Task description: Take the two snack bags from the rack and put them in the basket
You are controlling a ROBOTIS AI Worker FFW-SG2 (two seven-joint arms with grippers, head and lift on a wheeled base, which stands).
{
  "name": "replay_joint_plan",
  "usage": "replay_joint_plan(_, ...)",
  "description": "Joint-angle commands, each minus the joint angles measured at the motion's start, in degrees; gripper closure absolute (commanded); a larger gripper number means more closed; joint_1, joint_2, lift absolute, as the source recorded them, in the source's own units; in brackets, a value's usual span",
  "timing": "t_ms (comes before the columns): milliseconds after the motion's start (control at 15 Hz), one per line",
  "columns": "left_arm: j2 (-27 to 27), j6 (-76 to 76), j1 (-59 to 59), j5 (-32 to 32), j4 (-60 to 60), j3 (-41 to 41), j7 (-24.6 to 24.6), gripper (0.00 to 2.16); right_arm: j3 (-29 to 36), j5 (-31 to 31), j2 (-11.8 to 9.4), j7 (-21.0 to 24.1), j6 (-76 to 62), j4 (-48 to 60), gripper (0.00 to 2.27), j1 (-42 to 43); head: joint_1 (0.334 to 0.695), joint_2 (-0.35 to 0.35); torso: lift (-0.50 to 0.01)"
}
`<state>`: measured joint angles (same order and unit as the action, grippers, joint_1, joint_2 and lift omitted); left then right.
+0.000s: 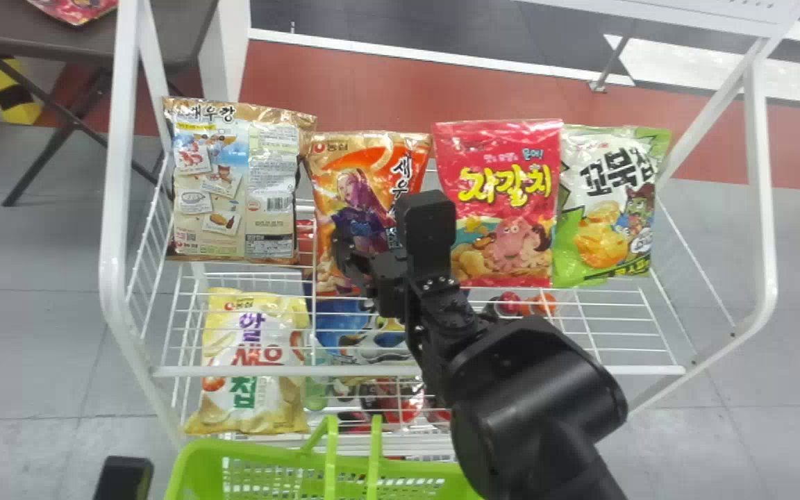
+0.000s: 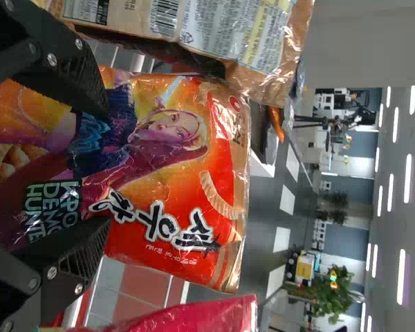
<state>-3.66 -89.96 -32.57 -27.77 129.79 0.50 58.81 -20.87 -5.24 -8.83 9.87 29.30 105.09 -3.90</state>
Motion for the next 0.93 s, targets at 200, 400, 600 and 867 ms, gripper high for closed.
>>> replay_joint_plan(200, 0.06, -0.07, 1.02, -0.09, -1.03, -0.5, -0.27, 1.88, 0.3, 0.41, -0.49, 3.05, 3.01, 0.82, 2.04, 0.12, 0.695, -0.201, -0.011)
replay_joint_plan(400, -0.03, -0.07, 0.76, -0.09, -0.77, -0.5, -0.27, 1.89, 0.57, 0.23, -0.84, 4.46, 2.48, 2.49, 2.04, -0.85, 0.695, -0.224, -0.011)
replay_joint_plan(600, -0.03, -0.07, 0.14, -0.09, -0.15, -0.41, -0.27, 1.88, 0.83, -1.26, -1.37, 4.55, 2.48, 4.86, 2.04, -1.55, 0.695, -0.234, -0.011)
replay_joint_plan(867, -0.03, -0.07, 0.14, 0.0, -0.15, -0.67, -0.45, 1.88, 1.44, -3.02, -2.51, 4.55, 4.06, 10.93, 2.03, -4.8, 0.695, -0.232, -0.011)
